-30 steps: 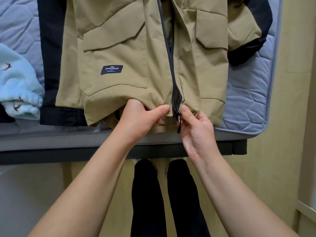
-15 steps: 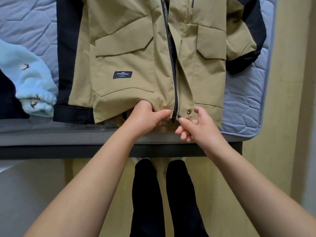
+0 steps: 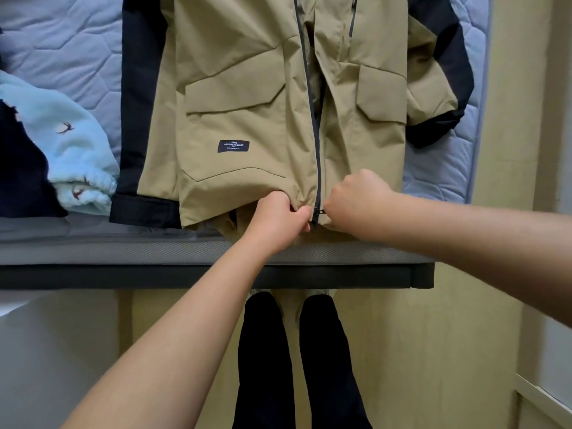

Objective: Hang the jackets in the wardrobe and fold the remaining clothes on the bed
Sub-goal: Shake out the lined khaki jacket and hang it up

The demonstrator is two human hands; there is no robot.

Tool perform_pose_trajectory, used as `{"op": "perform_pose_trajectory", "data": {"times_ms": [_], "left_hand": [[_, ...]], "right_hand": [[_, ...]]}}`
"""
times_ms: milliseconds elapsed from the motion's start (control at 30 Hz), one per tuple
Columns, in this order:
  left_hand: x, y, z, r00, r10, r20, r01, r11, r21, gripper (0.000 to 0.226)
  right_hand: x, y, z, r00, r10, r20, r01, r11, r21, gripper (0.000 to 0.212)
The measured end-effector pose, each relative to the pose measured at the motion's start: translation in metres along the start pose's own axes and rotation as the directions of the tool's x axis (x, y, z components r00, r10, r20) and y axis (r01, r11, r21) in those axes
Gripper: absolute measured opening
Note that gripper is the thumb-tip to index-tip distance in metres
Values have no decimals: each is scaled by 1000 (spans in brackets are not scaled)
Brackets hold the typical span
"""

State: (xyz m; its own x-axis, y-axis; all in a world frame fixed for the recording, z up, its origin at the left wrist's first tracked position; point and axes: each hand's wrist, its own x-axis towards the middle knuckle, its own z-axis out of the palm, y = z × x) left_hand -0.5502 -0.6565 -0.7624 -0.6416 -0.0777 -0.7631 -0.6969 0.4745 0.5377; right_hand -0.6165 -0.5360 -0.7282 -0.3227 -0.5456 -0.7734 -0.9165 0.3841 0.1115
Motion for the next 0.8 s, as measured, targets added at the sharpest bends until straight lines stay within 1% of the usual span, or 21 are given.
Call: {"op": "perform_pose_trajectory", "data": {"times_ms": [67,133,167,233,333,400,467,500,567,633,700,733,800], "left_hand": [[0,-8,3,999,-42,-19,41,996,-74,38],[0,-15,7,996,-92,-20,86,974,-209,33],[0,-18,9,994,-110,-27,100,964,-247,33],[2,-20,15,992,-116,-52,100,966,-239,37],[3,-20,21,992,-89,-90,75,986,-149,40],[6,-18,21,990,-78,-121,63,990,-125,40],[9,-16,20,983,-74,-170,53,990,-128,40],[11,-16,20,978,-81,-191,54,988,-145,40],[11,-18,21,971,-147,-190,99,965,-241,36],[12,-21,24,965,-220,-141,149,907,-394,31],[11,-22,29,966,-250,-71,177,832,-525,30],[12,-22,32,967,-251,-48,182,808,-560,29],[14,-20,36,963,-264,-44,197,810,-552,27]], "right_hand": [[12,12,2,998,-58,-12,59,993,99,8],[20,22,4,995,-95,-28,99,977,189,13],[22,24,6,993,-113,-30,117,974,194,14],[26,25,10,990,-132,-48,138,982,127,14],[31,31,11,978,-149,-144,145,989,-35,19],[36,38,7,963,-169,-211,151,984,-96,22],[41,42,3,954,-169,-248,141,982,-124,25],[44,42,2,954,-169,-248,141,982,-127,26],[47,40,3,959,-189,-210,168,979,-112,26],[50,39,5,968,-183,-171,172,982,-74,24],[52,39,4,974,-159,-158,158,987,-21,21],[53,39,3,977,-152,-148,154,988,-1,21],[55,36,3,980,-153,-125,153,988,-14,19]]}}
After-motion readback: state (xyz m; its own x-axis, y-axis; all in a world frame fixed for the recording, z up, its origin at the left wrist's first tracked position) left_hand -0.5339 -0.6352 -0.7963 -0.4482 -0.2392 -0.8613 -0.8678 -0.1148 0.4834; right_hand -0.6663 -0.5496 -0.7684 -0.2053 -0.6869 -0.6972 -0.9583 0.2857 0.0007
